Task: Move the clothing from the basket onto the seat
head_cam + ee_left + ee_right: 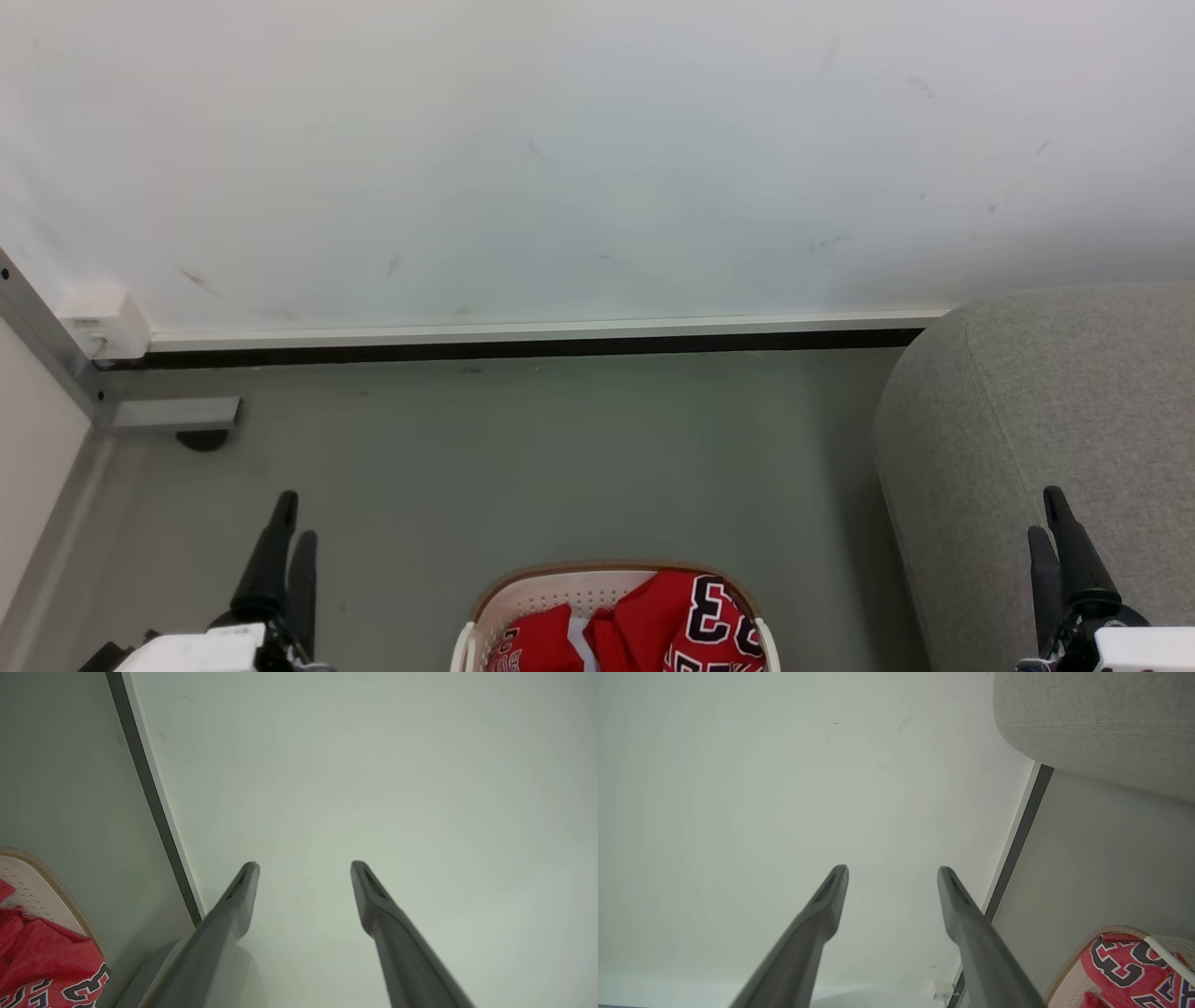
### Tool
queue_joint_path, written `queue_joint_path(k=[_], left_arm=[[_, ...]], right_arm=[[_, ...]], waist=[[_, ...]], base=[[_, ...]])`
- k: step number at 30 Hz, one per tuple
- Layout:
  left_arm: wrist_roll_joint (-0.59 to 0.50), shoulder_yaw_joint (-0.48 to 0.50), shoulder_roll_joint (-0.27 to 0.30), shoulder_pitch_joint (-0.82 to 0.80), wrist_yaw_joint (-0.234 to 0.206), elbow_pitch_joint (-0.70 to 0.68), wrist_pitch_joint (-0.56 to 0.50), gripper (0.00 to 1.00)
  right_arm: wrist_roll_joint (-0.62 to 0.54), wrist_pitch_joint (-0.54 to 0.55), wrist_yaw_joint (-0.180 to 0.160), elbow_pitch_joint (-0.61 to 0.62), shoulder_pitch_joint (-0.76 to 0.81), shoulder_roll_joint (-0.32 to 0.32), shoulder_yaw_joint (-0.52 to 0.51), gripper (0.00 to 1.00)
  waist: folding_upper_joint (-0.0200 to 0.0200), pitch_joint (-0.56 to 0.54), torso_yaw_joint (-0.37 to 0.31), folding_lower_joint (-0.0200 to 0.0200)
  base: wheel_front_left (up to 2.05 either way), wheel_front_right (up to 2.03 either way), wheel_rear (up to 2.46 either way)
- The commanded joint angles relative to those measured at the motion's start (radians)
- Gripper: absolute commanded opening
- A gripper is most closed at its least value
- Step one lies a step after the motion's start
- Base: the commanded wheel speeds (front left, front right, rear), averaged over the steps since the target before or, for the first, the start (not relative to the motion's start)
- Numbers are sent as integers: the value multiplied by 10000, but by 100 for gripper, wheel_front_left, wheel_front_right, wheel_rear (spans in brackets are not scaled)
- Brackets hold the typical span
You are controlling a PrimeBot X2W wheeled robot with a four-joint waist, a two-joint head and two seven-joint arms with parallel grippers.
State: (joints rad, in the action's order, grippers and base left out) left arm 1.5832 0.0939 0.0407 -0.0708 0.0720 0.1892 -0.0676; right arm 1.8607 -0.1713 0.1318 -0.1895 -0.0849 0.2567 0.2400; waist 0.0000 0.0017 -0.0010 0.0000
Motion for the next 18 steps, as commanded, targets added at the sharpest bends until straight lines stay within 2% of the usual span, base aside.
queue_joint_path(k=[1, 12, 18], left_arm=[[-201, -46, 141, -222, 77, -260, 147, 100], [-1822, -50, 201, -259, 153, -576, 605, 100], [-3024, -120, 238, -250, 194, -646, 845, 100]], right_arm=[[-257, -80, -2, 269, -214, 39, -80, 100], [-1956, -199, -4, 380, -237, -252, -321, 100], [-3737, -261, -5, 190, -276, -393, -449, 100]], waist=[[0, 0, -9, 0], [0, 5, -44, 0], [0, -15, -54, 0]], base=[[0, 0, 0], [0, 0, 0], [0, 0, 0]])
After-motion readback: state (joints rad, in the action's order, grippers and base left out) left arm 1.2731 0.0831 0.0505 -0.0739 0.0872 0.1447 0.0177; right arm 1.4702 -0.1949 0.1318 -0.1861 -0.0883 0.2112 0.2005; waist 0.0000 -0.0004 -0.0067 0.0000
